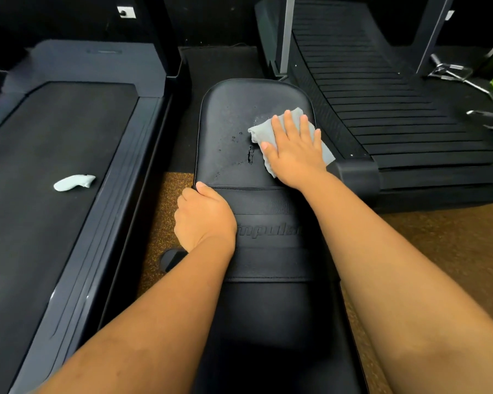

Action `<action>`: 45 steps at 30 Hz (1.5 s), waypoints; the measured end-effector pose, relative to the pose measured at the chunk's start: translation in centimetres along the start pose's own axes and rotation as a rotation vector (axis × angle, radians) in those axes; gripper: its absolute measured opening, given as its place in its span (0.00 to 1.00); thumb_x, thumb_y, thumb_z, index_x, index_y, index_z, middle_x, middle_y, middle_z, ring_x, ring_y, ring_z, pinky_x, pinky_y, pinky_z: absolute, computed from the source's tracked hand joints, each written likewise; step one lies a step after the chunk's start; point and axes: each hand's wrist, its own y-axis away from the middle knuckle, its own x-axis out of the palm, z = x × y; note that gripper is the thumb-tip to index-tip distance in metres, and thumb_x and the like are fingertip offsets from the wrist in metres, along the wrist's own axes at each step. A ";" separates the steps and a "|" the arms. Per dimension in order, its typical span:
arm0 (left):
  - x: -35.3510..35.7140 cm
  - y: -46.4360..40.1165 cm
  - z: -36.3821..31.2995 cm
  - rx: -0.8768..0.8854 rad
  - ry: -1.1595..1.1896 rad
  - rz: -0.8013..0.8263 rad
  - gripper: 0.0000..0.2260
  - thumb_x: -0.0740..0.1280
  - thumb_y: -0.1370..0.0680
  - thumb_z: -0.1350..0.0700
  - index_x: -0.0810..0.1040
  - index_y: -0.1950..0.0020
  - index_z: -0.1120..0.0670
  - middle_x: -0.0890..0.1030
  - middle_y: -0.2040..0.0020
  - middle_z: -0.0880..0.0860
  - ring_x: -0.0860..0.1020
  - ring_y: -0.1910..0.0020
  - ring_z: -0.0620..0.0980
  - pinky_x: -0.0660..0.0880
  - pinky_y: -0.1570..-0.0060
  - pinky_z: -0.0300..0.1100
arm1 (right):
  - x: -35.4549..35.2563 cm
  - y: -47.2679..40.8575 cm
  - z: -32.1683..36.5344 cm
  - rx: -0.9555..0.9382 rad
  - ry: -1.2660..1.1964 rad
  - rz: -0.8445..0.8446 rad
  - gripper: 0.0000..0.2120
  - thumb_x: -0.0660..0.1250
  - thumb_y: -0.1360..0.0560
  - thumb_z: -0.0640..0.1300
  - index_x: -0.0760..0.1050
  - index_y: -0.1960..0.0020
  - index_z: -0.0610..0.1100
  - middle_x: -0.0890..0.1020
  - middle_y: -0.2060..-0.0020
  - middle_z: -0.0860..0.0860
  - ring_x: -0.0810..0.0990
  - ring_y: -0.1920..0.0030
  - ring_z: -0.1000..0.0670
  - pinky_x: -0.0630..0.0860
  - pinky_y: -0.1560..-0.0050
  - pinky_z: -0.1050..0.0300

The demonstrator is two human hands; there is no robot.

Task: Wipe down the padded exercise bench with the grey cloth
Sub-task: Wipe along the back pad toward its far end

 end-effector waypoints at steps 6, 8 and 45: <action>0.2 -0.2 0.2 -0.001 0.005 -0.007 0.22 0.47 0.17 0.47 0.74 0.43 0.60 0.78 0.43 0.59 0.76 0.46 0.62 0.71 0.51 0.54 | 0.0 -1.5 -0.1 0.027 -0.026 -0.028 0.29 0.45 0.18 0.60 0.45 0.20 0.52 0.44 0.20 0.50 0.38 0.21 0.42 0.38 0.24 0.37; 0.3 -0.2 0.2 0.007 0.002 -0.013 0.22 0.46 0.17 0.47 0.74 0.43 0.60 0.78 0.43 0.59 0.77 0.47 0.62 0.71 0.51 0.54 | -0.4 -3.2 -0.2 0.054 -0.030 -0.020 0.29 0.45 0.18 0.60 0.45 0.20 0.52 0.43 0.20 0.50 0.38 0.22 0.42 0.38 0.24 0.37; 0.4 -0.3 0.2 0.005 -0.008 -0.012 0.21 0.47 0.17 0.47 0.74 0.46 0.58 0.78 0.45 0.58 0.77 0.49 0.62 0.73 0.54 0.53 | -2.4 -12.3 1.2 0.084 0.003 0.004 0.33 0.45 0.19 0.63 0.48 0.20 0.47 0.50 0.20 0.47 0.43 0.21 0.42 0.41 0.24 0.38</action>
